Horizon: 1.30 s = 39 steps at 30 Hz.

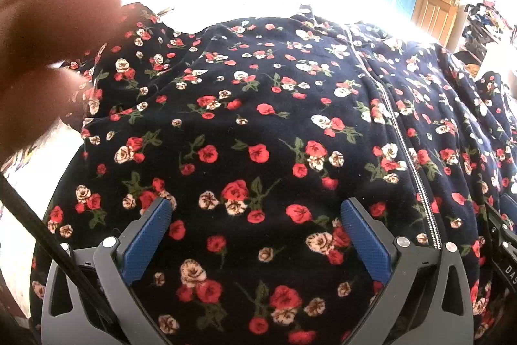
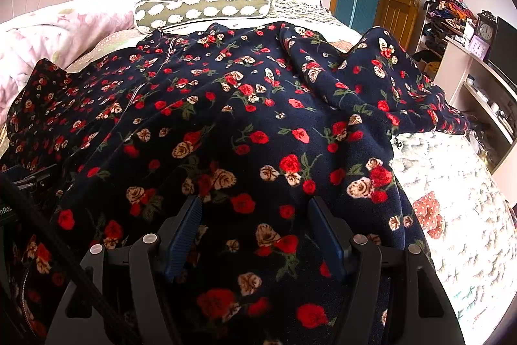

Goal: Fold large clothes

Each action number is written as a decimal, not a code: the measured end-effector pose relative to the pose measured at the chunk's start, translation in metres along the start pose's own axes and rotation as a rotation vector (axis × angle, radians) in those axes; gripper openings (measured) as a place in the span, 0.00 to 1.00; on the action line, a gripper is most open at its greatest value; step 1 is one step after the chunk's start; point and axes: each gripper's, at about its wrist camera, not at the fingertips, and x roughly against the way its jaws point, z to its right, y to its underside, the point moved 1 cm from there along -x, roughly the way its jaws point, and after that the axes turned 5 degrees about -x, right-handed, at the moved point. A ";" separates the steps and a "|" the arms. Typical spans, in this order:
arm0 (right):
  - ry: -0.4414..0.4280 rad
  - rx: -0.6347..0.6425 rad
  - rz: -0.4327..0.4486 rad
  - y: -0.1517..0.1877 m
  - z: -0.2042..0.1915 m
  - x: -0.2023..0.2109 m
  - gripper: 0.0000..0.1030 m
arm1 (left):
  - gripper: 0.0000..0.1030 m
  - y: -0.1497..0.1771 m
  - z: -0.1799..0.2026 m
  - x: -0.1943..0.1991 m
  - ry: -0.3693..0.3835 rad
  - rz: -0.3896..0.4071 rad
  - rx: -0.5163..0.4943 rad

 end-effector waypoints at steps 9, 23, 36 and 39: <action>-0.010 -0.013 0.007 -0.001 0.002 0.001 0.70 | 1.00 0.001 -0.001 0.000 -0.001 0.000 0.000; -0.126 -0.204 0.063 -0.032 0.094 0.047 0.64 | 1.00 0.001 0.000 0.000 -0.006 0.000 0.002; -0.140 -1.069 -0.027 -0.055 0.416 -0.064 0.66 | 1.00 0.005 -0.005 0.001 0.016 -0.047 0.076; -0.172 -1.109 -0.048 -0.072 0.421 -0.095 0.67 | 1.00 0.006 0.000 0.002 -0.013 -0.035 0.055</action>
